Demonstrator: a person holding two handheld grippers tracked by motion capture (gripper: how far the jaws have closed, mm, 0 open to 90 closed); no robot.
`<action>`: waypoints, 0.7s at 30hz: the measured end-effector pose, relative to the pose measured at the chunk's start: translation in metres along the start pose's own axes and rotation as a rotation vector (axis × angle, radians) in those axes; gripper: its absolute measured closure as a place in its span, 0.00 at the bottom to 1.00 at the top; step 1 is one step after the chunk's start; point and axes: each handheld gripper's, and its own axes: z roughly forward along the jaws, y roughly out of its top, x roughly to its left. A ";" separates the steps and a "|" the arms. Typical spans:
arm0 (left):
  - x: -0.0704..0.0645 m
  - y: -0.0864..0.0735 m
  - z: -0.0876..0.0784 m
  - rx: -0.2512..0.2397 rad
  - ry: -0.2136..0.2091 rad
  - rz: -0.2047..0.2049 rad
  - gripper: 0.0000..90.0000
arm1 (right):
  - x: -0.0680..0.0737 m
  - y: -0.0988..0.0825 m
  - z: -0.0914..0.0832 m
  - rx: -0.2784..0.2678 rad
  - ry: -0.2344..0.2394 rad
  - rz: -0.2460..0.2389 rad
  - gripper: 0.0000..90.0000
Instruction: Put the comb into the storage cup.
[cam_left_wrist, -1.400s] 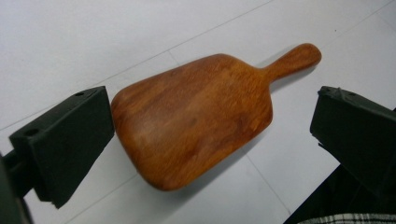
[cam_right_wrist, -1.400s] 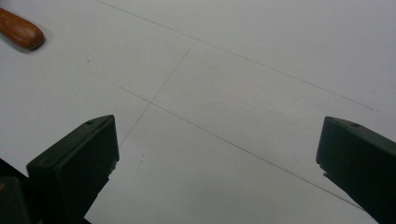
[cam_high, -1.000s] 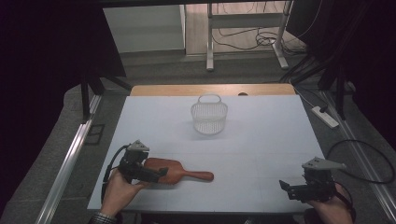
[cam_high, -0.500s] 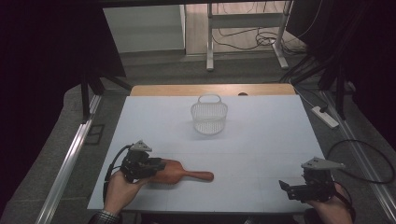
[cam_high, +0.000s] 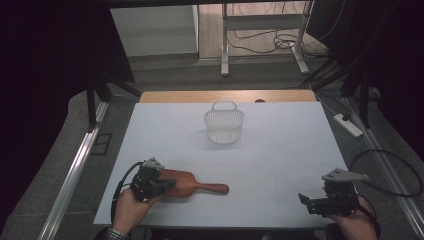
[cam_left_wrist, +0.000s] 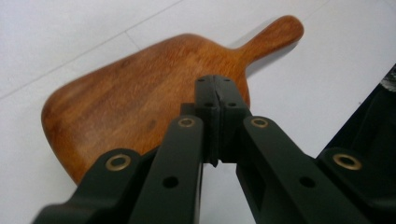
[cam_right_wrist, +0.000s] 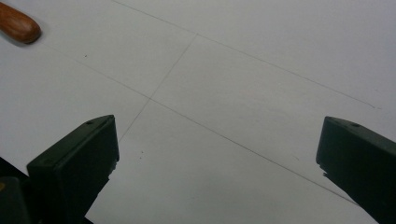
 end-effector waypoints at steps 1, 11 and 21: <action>-0.001 -0.001 0.001 0.003 0.005 0.001 0.99 | 0.000 0.000 0.000 0.002 -0.002 -0.001 0.00; -0.008 -0.008 0.010 0.084 0.019 0.013 0.99 | 0.000 0.000 0.000 0.003 -0.001 0.000 0.00; -0.011 -0.014 0.015 0.168 0.038 0.011 0.99 | 0.000 0.000 0.001 0.006 -0.003 0.003 0.00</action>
